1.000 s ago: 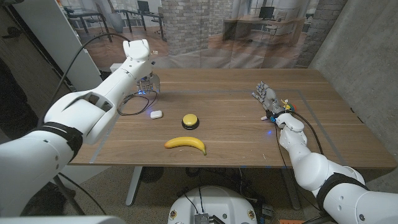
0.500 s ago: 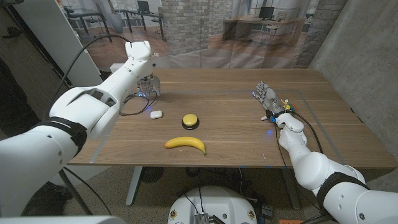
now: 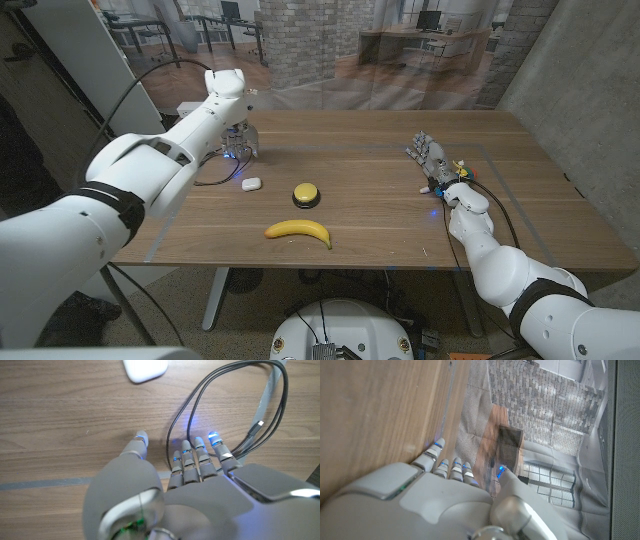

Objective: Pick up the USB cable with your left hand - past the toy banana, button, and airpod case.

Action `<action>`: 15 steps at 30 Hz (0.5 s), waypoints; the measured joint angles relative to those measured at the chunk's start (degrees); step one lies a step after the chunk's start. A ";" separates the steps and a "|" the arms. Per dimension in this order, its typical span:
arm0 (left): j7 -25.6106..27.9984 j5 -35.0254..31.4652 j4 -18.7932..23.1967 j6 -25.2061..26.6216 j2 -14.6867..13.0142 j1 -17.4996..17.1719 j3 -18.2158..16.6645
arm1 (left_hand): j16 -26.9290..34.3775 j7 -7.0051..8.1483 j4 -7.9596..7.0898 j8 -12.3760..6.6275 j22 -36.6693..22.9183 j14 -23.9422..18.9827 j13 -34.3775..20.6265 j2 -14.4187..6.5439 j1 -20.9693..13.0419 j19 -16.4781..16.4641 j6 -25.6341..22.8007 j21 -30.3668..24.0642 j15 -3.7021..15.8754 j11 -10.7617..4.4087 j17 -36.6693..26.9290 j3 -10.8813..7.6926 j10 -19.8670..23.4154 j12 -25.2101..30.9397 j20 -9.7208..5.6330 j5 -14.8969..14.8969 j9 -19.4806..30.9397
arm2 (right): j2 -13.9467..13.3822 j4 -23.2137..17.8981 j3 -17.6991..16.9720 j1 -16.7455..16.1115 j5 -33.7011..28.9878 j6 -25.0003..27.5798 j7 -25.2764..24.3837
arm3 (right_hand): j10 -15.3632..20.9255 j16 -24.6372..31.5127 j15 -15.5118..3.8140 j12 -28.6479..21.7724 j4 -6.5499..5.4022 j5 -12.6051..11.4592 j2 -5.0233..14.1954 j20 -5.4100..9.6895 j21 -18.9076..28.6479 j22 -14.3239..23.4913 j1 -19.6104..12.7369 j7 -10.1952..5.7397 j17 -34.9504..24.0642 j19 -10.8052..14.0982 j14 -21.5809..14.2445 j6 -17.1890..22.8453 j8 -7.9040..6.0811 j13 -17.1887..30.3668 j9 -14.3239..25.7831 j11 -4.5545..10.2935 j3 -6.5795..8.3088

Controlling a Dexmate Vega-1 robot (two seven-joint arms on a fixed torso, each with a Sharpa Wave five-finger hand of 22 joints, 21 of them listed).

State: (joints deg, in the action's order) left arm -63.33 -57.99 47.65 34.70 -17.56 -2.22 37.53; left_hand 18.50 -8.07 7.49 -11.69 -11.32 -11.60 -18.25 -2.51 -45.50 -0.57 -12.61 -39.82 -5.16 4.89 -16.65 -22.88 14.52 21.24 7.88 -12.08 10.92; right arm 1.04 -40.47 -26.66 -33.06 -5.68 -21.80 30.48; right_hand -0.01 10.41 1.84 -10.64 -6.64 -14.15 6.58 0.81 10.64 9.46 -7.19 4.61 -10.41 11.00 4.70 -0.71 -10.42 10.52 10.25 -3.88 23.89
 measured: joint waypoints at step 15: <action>1.50 1.23 -5.84 -2.30 2.21 1.92 1.64 | 0.36 0.19 0.25 0.00 0.00 -0.19 -0.38 -0.53 -0.53 -0.32 -0.62 0.00 0.19 0.23 -0.26 0.69 0.40 0.61 -0.32 0.00 0.00 | 0.05 -0.55 -0.37 -0.49 0.30 0.04 0.00 | 0.00 0.00 0.00 0.00 0.00 0.00 -0.23 0.00 0.00 0.00 0.23 0.33 0.00 0.00 0.00 -0.33 0.00 0.00 0.00 0.00 0.00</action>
State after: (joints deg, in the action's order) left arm -61.83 -56.75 41.81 32.40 -15.35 -0.29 39.16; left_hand 18.87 -7.89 7.74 -11.69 -11.32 -11.79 -18.63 -3.04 -46.03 -0.89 -13.22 -39.82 -4.97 5.12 -16.91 -22.18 14.92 21.85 7.56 -12.08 10.92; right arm 1.09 -41.02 -27.03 -33.56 -5.38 -21.75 30.48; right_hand -0.01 10.41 1.84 -10.64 -6.64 -14.15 6.35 0.82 10.64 9.46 -6.96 4.93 -10.41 11.00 4.70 -1.04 -10.42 10.52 10.25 -3.88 23.89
